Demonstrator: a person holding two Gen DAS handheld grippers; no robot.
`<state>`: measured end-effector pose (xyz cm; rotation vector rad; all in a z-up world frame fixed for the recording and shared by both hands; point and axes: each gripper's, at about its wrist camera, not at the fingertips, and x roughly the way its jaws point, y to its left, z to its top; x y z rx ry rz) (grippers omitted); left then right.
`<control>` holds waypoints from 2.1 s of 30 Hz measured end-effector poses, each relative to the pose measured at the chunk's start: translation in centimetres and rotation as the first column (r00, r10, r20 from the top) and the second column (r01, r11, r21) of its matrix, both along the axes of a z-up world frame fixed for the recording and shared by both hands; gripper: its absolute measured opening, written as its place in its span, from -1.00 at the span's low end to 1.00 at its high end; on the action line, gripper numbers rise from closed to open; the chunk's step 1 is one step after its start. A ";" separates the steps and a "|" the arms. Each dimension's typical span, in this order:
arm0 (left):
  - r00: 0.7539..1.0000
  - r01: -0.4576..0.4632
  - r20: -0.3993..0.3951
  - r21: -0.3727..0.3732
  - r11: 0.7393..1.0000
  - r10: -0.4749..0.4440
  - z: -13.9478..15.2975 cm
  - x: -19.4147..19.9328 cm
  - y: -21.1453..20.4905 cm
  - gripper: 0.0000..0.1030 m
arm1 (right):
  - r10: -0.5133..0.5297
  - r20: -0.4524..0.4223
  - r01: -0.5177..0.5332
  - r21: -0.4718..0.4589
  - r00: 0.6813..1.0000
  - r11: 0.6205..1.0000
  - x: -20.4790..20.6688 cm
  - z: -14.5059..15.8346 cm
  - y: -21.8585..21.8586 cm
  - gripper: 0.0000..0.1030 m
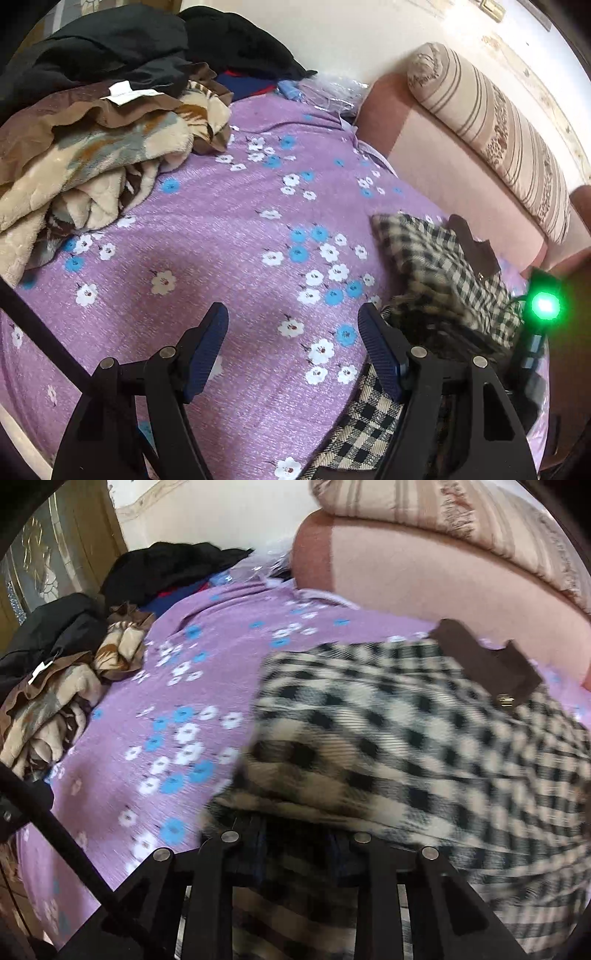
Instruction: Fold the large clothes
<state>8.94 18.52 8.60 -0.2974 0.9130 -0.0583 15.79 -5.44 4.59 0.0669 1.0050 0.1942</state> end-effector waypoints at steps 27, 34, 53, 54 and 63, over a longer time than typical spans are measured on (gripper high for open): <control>0.970 0.182 -0.179 0.079 0.980 -0.166 -6.5 0.2 -6.4 0.39 | 0.262 -0.106 -0.282 -0.285 0.959 0.916 11.4 2.4 4.7 0.31; 0.963 0.240 -0.173 0.201 0.950 -0.207 -7.3 -1.1 -8.8 0.39 | 0.352 -0.300 -0.455 -0.426 0.887 0.782 13.9 -2.0 8.2 -0.83; 0.961 0.259 -0.163 0.256 0.931 -0.223 -7.6 -2.0 -9.8 0.39 | 0.136 -0.088 -0.157 -0.311 0.987 0.937 18.5 1.9 6.2 -0.25; 0.961 0.258 -0.164 0.246 0.934 -0.222 -7.5 -2.0 -9.7 0.39 | 0.133 -0.077 -0.149 -0.290 0.988 0.945 17.5 3.0 5.3 -0.06; 0.973 0.220 -0.115 0.189 0.957 -0.201 -5.8 -2.9 -8.3 0.39 | -0.134 -0.076 0.115 -0.217 0.988 0.969 6.0 8.4 -15.1 -0.03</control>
